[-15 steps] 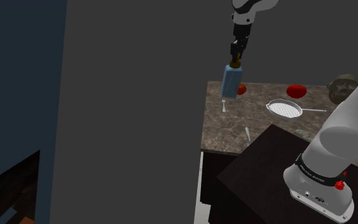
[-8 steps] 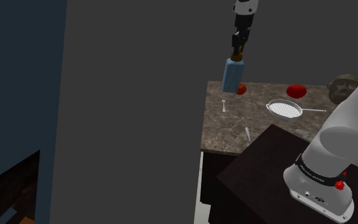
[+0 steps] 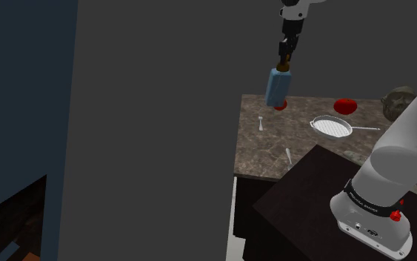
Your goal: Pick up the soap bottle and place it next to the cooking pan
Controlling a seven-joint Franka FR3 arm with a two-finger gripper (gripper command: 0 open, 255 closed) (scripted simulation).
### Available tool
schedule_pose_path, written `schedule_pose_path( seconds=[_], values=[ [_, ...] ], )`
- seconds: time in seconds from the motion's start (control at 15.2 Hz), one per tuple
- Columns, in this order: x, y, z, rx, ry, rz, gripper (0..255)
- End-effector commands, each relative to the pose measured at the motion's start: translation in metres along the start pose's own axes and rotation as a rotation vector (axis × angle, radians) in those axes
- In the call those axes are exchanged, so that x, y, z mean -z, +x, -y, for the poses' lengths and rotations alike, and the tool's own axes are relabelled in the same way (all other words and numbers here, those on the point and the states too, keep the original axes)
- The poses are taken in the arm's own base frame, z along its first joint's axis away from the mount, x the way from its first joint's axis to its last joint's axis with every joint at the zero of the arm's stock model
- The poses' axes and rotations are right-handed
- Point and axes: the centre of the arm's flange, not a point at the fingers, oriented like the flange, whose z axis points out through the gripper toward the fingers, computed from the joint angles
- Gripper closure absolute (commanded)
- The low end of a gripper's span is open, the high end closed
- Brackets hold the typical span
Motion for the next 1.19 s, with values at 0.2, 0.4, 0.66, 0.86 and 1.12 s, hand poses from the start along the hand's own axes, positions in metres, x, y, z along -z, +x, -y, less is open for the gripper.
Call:
schedule_pose_path(
  seconds=[0.2, 0.4, 0.66, 0.86, 1.12],
  values=[
    [-0.032, -0.006, -0.059, 0.001, -0.001, -0.001, 255],
    [-0.050, -0.013, -0.094, 0.001, -0.001, -0.001, 255],
    [-0.075, -0.021, -0.139, 0.001, -0.001, -0.001, 255],
    [-0.094, -0.028, -0.174, 0.001, -0.001, -0.001, 255],
    [-0.119, -0.036, -0.219, 0.001, -0.001, -0.001, 255]
  ],
)
